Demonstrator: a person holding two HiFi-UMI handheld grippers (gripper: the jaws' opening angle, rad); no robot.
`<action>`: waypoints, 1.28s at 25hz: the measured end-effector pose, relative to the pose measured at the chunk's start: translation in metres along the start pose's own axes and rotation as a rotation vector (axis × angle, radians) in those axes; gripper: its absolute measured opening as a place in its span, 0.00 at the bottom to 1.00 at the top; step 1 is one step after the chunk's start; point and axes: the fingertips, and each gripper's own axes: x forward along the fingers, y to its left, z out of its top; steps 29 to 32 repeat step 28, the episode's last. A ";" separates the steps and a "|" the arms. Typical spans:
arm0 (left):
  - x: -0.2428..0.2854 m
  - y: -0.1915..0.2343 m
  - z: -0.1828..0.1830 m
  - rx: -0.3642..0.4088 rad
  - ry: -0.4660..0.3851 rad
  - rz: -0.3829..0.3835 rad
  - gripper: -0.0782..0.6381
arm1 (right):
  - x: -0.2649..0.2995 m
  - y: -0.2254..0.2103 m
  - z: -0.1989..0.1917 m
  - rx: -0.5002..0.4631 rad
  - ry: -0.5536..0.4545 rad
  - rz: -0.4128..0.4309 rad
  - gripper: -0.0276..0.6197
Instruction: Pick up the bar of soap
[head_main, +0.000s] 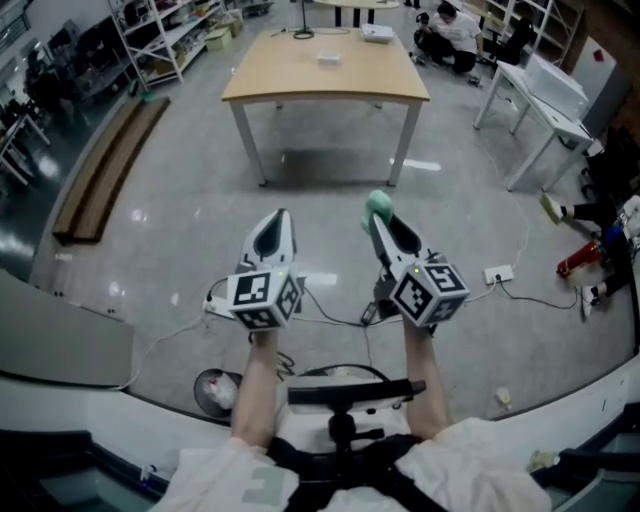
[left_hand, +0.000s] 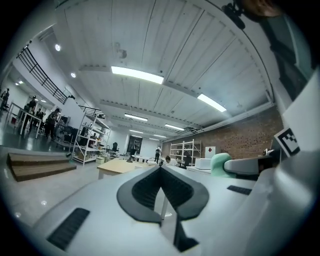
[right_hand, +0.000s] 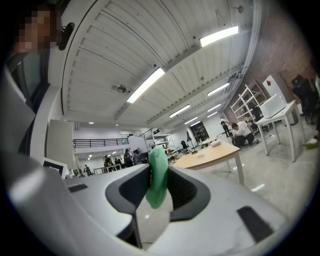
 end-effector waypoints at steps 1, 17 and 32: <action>0.001 -0.001 -0.001 -0.006 0.003 -0.003 0.12 | -0.001 0.002 -0.002 -0.007 0.007 0.001 0.22; 0.001 0.009 0.026 0.054 0.029 -0.026 0.12 | 0.013 0.029 -0.003 -0.070 0.019 -0.016 0.22; 0.009 0.017 0.025 0.065 0.024 -0.057 0.12 | 0.030 0.037 -0.004 -0.096 0.017 -0.011 0.22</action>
